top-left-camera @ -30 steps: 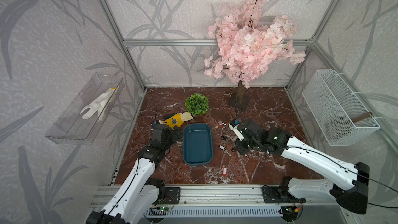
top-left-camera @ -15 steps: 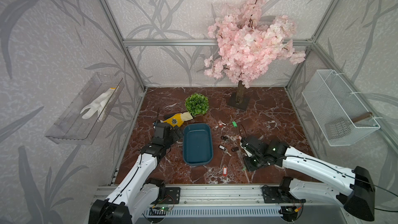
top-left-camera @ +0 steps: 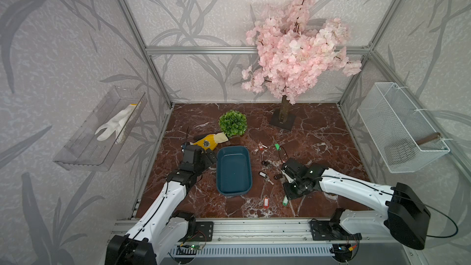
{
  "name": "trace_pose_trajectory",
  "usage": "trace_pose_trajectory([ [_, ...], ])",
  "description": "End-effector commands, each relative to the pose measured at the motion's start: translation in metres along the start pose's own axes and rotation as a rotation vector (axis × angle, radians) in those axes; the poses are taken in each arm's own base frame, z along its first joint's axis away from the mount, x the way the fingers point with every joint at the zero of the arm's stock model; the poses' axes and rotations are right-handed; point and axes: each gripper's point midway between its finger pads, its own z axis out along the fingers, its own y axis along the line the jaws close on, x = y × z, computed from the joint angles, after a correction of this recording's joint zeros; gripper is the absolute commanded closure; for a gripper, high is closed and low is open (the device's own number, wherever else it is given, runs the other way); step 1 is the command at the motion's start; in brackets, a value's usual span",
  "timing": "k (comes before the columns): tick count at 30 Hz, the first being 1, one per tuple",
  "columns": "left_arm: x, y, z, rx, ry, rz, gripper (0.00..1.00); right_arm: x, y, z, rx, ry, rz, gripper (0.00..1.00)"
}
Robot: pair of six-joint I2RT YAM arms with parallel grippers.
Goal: Take the keys out of the storage box
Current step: Place the key at the center of the board.
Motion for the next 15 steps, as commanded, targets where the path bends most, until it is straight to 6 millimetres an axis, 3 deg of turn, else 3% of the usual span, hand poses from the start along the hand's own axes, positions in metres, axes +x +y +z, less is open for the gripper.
trace_pose_trajectory([
  [1,-0.01,-0.005,-0.004,0.009,-0.021,0.008,0.0,-0.011,0.006,0.007,-0.035,-0.028,-0.021,0.96],
  [3,-0.01,-0.006,-0.004,0.011,-0.021,0.009,0.0,-0.013,0.007,0.011,-0.038,-0.021,-0.023,0.91],
  [8,-0.015,-0.009,-0.007,0.016,-0.03,0.017,0.0,-0.02,0.003,0.005,-0.019,-0.047,-0.021,0.64],
  [15,-0.035,-0.017,-0.014,0.015,-0.083,0.046,0.0,-0.066,-0.014,-0.045,0.02,-0.247,-0.011,0.48],
])
